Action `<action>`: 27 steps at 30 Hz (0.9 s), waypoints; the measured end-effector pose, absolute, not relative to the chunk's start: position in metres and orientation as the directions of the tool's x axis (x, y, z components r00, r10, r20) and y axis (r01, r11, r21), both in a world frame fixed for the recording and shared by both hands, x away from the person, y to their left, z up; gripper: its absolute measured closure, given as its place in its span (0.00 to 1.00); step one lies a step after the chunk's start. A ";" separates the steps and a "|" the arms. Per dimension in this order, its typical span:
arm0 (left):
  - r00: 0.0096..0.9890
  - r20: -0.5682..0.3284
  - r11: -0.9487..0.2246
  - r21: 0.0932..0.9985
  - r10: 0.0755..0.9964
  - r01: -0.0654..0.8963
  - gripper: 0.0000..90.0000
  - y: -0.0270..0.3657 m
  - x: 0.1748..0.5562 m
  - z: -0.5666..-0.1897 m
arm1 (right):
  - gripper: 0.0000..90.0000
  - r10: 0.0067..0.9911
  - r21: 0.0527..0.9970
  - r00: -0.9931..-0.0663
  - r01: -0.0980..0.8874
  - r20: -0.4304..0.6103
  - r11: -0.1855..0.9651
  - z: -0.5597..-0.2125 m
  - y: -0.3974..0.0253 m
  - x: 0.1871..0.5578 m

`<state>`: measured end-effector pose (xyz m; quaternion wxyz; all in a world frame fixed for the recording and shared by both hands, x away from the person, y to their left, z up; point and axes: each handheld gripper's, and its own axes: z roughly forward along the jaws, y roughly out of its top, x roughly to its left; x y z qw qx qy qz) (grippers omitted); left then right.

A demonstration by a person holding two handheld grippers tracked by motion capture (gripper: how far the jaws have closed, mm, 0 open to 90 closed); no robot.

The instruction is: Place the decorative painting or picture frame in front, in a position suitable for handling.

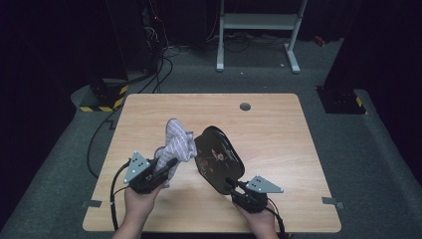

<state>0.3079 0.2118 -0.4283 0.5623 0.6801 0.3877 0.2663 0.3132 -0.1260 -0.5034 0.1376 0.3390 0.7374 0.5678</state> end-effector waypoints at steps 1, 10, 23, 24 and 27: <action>0.555 -0.072 -0.069 0.971 0.829 0.229 0.74 0.214 0.306 -0.431 | 0.73 0.659 0.934 -0.732 0.335 0.172 0.128 -0.502 -0.124 0.314; 0.513 -0.130 -0.062 0.938 0.849 0.340 0.74 0.250 0.304 -0.470 | 0.71 0.662 0.935 -0.737 0.315 0.135 0.160 -0.489 -0.119 0.319; 0.488 -0.146 -0.017 0.949 0.861 0.314 0.74 0.269 0.301 -0.464 | 0.90 0.680 0.945 -0.727 0.280 0.095 0.167 -0.483 -0.097 0.322; 0.488 -0.144 -0.018 0.950 0.861 0.312 0.74 0.269 0.301 -0.464 | 0.90 0.673 0.947 -0.733 0.277 0.099 0.162 -0.484 -0.093 0.321; 0.483 -0.150 -0.008 0.951 0.862 0.309 0.74 0.271 0.301 -0.463 | 0.90 0.657 0.949 -0.747 0.273 0.105 0.158 -0.486 -0.083 0.318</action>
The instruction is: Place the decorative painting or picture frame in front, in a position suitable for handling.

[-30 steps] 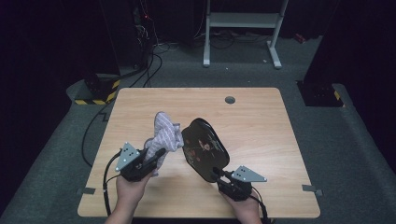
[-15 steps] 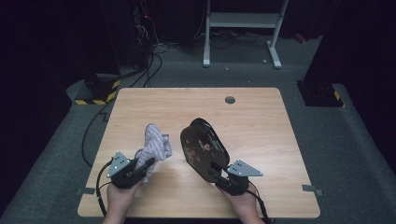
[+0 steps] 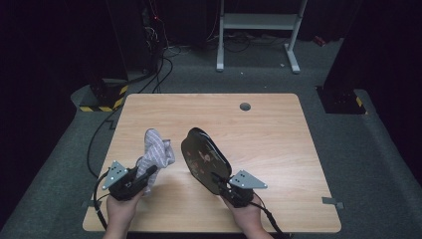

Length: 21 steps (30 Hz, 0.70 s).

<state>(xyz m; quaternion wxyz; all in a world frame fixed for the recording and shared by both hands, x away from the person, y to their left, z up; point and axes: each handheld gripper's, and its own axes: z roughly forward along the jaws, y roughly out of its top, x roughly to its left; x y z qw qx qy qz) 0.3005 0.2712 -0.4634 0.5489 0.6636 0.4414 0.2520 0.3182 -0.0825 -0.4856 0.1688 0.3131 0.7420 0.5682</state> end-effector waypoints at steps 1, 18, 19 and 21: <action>0.483 -0.150 -0.009 0.951 0.862 0.310 0.74 0.272 0.301 -0.463 | 0.90 0.651 0.949 -0.750 0.278 0.119 0.146 -0.487 -0.081 0.318; 0.528 -0.132 -0.025 0.960 0.839 0.280 0.74 0.251 0.294 -0.454 | 0.71 0.595 0.944 -0.790 0.293 0.148 0.154 -0.487 -0.098 0.302; 0.535 -0.128 -0.029 0.961 0.835 0.275 0.74 0.247 0.294 -0.452 | 0.72 0.598 0.945 -0.787 0.292 0.151 0.146 -0.488 -0.099 0.301; 0.541 -0.124 -0.029 0.963 0.832 0.266 0.74 0.242 0.294 -0.447 | 0.72 0.597 0.945 -0.784 0.302 0.169 0.129 -0.493 -0.101 0.301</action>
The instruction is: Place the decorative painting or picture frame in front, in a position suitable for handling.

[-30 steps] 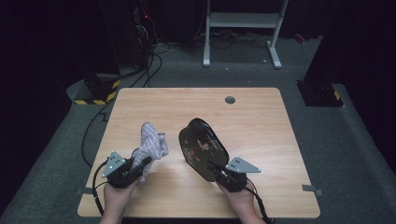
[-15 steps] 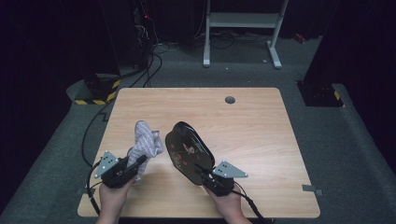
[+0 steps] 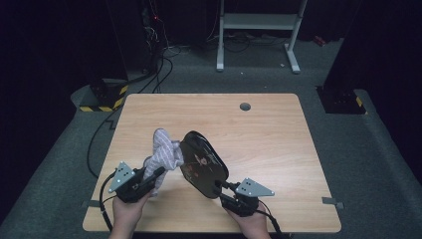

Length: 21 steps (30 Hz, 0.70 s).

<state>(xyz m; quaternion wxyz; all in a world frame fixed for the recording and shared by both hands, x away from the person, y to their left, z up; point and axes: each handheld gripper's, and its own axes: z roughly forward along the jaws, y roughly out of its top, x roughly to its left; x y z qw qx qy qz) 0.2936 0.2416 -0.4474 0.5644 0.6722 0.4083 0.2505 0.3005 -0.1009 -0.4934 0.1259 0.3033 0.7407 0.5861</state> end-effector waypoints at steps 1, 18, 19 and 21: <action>0.545 -0.126 -0.025 0.965 0.829 0.260 0.74 0.238 0.294 -0.445 | 0.73 0.596 0.943 -0.783 0.308 0.179 0.121 -0.495 -0.101 0.301; 0.596 -0.084 -0.058 0.975 0.799 0.215 0.75 0.187 0.313 -0.406 | 0.87 0.600 0.947 -0.787 0.284 0.142 0.148 -0.498 -0.095 0.301; 0.604 -0.083 -0.058 0.976 0.793 0.211 0.75 0.184 0.312 -0.405 | 0.87 0.602 0.947 -0.786 0.284 0.140 0.150 -0.498 -0.094 0.301; 0.620 -0.091 -0.048 0.978 0.779 0.203 0.75 0.180 0.309 -0.402 | 0.87 0.603 0.946 -0.785 0.286 0.141 0.151 -0.497 -0.094 0.302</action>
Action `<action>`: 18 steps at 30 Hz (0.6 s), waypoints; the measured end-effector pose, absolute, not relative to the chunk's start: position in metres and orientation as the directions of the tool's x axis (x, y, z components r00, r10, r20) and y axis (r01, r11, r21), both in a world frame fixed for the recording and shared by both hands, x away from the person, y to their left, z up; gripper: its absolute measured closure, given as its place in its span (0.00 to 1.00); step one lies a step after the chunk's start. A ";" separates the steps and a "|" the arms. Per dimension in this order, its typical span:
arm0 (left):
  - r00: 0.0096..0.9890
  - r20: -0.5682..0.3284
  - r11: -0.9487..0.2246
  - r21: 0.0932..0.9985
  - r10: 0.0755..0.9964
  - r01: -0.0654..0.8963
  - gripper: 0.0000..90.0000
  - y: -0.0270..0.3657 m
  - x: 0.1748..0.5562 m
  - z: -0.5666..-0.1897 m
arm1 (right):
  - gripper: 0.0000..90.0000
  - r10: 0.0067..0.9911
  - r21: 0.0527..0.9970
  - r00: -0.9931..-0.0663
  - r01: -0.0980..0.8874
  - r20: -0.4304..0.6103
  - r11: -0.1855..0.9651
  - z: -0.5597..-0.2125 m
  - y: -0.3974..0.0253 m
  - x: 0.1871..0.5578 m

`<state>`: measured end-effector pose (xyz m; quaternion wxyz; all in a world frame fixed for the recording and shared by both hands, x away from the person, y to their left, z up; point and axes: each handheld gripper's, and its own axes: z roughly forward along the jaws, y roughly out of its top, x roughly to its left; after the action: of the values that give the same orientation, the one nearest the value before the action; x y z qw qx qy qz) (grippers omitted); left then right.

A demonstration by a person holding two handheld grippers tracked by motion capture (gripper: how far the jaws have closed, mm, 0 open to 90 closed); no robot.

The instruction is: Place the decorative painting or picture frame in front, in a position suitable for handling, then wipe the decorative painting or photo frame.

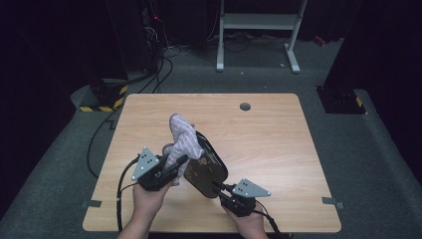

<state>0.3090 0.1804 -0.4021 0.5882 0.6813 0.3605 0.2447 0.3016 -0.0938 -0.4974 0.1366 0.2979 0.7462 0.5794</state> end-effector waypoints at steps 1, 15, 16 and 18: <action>0.634 -0.093 -0.045 0.979 0.767 0.198 0.75 0.178 0.307 -0.401 | 0.87 0.603 0.946 -0.785 0.286 0.140 0.152 -0.497 -0.094 0.302; 0.614 -0.086 -0.052 0.978 0.784 0.203 0.75 0.186 0.316 -0.405 | 0.87 0.600 0.944 -0.788 0.286 0.137 0.161 -0.496 -0.087 0.302; 0.607 -0.089 -0.049 0.977 0.790 0.207 0.75 0.188 0.318 -0.406 | 0.87 0.601 0.944 -0.787 0.288 0.139 0.159 -0.496 -0.087 0.301; 0.586 -0.089 -0.049 0.975 0.805 0.216 0.75 0.194 0.323 -0.407 | 0.87 0.601 0.944 -0.787 0.290 0.141 0.158 -0.496 -0.087 0.301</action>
<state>0.3235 0.1943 -0.4069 0.5775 0.6778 0.3767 0.2553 0.3013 -0.0871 -0.4961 0.1350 0.2975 0.7488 0.5767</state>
